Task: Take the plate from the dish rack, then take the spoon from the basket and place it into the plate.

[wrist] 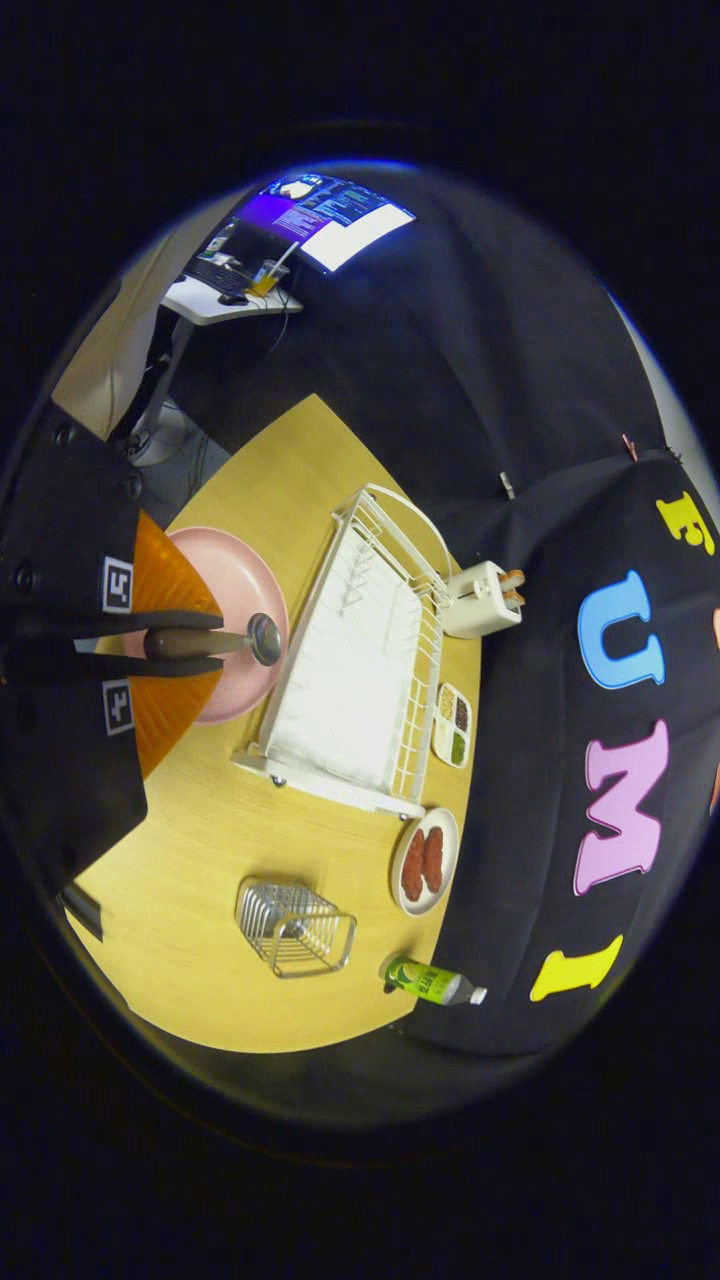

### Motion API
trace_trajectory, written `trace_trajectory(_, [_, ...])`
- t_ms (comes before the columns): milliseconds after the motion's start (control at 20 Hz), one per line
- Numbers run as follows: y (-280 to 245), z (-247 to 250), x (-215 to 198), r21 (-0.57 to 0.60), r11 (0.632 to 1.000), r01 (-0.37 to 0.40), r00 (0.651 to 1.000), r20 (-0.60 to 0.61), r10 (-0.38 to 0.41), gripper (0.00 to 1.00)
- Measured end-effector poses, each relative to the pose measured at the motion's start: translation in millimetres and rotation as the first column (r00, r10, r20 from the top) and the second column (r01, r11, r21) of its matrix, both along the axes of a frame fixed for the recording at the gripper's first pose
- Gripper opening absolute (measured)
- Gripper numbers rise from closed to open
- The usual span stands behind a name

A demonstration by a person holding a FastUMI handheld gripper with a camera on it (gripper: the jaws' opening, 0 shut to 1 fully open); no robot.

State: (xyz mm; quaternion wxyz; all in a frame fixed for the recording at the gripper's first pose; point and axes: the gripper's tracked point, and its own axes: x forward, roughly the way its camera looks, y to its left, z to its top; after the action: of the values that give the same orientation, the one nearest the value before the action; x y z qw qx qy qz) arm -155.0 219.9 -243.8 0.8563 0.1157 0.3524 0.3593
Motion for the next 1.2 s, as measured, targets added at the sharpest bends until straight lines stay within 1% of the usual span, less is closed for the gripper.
trace_trajectory(250, [34,-31,6,-0.030,0.999,-0.045,0.999,-0.019,0.044,0.10])
trace_trajectory(450, [52,-43,1,-0.036,0.996,-0.081,0.996,-0.046,0.079,0.10])
trace_trajectory(550, [56,-43,2,-0.039,0.995,-0.092,0.995,-0.039,0.090,0.11])
trace_trajectory(700, [51,-44,5,-0.067,0.993,-0.102,0.994,-0.037,0.100,0.18])
trace_trajectory(750, [50,-46,3,-0.068,0.992,-0.109,0.993,-0.044,0.107,0.21])
trace_trajectory(800, [49,-48,4,-0.074,0.991,-0.113,0.993,-0.044,0.110,0.31])
trace_trajectory(850, [46,-49,4,-0.080,0.990,-0.116,0.993,-0.043,0.113,0.33])
trace_trajectory(1100, [41,-44,5,-0.074,0.992,-0.102,0.994,-0.036,0.099,0.80])
trace_trajectory(1200, [39,-42,9,-0.074,0.993,-0.090,0.996,-0.030,0.088,0.89])
